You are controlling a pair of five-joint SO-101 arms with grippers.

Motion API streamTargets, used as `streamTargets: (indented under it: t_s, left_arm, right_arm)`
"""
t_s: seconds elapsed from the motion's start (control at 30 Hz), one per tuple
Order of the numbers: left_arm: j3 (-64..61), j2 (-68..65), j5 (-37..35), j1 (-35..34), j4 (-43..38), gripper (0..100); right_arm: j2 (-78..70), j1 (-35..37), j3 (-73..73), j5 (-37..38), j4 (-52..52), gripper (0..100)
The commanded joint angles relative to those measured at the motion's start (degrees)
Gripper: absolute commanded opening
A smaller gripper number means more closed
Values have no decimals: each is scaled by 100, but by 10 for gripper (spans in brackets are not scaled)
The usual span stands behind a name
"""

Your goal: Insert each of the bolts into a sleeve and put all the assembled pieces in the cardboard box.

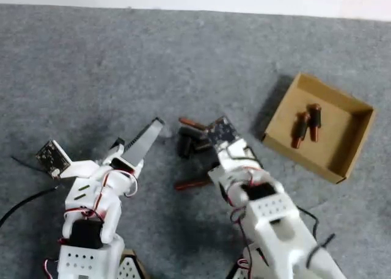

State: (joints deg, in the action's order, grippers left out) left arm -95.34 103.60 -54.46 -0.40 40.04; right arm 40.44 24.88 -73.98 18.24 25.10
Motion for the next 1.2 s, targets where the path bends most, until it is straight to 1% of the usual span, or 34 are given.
streamTargets:
  t_s: [0.0,0.1,0.17,0.43,0.63,1.0,1.17]
  left_arm:
    - [4,66,62,-57,-114,648]
    - [4,66,62,-66,-114,648]
    - [4,66,62,-66,-114,648]
    - [4,66,62,-66,-114,648]
    - [4,66,62,-66,-114,648]
    - [13,66,62,-66,-114,648]
    - [4,66,62,-75,-114,648]
  right_arm:
    - [-927,-277,699,79,-338,263]
    - [-1411,-523,919,70,-708,263]
    - [-1604,-611,954,44,-734,263]
    - [-2009,-567,980,35,-734,263]
    - [-2053,-233,980,35,-743,263]
    - [-2053,-224,945,35,-760,263]
    - [-1798,-207,998,79,-743,263]
